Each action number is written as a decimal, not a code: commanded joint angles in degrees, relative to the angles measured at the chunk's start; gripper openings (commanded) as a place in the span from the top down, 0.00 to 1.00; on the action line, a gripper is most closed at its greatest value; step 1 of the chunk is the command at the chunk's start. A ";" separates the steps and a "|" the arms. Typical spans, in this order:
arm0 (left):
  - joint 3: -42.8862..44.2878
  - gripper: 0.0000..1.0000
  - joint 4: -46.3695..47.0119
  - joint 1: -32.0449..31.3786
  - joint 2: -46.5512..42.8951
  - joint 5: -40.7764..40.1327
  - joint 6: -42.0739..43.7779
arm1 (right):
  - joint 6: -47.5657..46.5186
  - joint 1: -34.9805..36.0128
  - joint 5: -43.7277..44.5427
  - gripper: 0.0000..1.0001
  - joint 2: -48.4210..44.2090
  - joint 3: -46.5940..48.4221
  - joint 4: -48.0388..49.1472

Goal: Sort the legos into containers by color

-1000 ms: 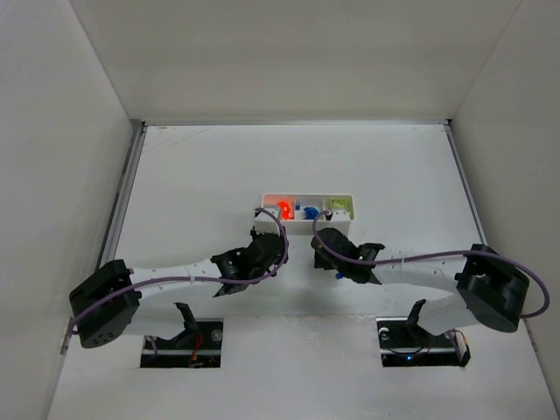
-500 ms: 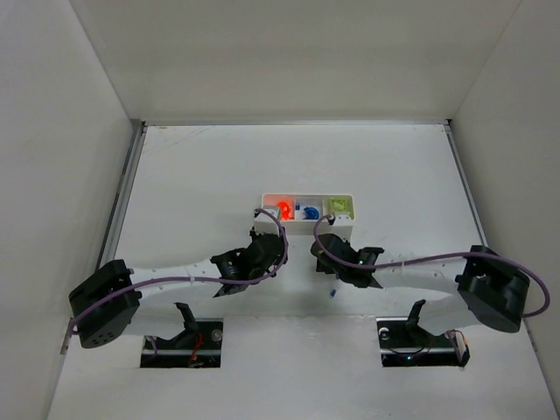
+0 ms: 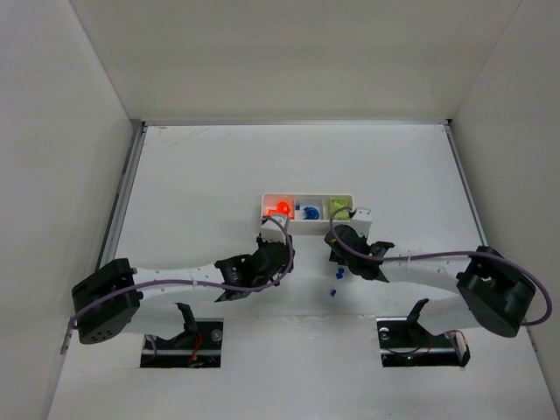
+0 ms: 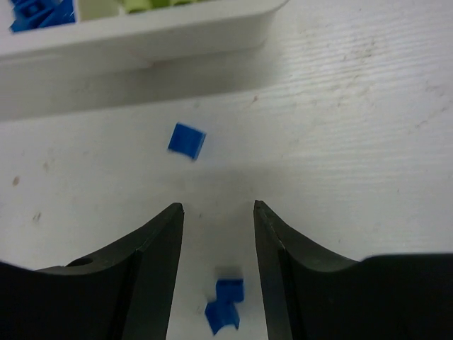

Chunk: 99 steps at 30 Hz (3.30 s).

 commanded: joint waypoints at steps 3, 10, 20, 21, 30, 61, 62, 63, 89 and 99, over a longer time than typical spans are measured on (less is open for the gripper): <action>-0.92 0.69 1.73 -3.03 -0.95 -0.83 -1.62 | -3.29 -3.45 0.41 0.51 6.57 5.03 7.52; -2.68 0.68 1.73 -6.37 -0.25 -0.31 -1.79 | -3.20 -3.37 0.41 0.52 11.15 6.97 9.55; -3.39 0.67 1.73 -13.14 1.77 -0.22 -2.23 | -3.20 -3.19 2.07 0.72 15.99 9.34 8.50; -3.39 0.67 1.73 -13.67 1.95 -0.30 -2.23 | -3.03 -2.93 2.42 0.74 15.99 9.34 8.15; -4.27 0.58 3.49 -17.18 1.15 -0.92 -2.94 | -2.32 0.50 3.48 0.77 6.34 7.06 5.69; 1.88 0.49 12.72 -25.27 13.81 3.12 -0.66 | -13.75 -6.35 -1.09 0.52 7.74 19.55 12.54; 2.58 0.49 12.63 -25.36 14.51 3.12 -0.13 | -13.31 -6.35 -0.92 0.55 6.34 18.06 12.54; 3.46 0.49 12.20 -25.36 15.39 2.78 0.31 | -12.96 -6.35 -0.74 0.58 4.93 16.74 12.54; 13.84 0.89 7.97 -20.62 28.32 -3.91 8.40 | 0.04 -7.23 -1.88 0.57 -16.08 -5.33 6.40; 9.80 0.90 8.50 -13.68 15.32 -4.87 8.75 | 6.20 0.14 -1.44 0.65 -18.20 -4.72 -7.13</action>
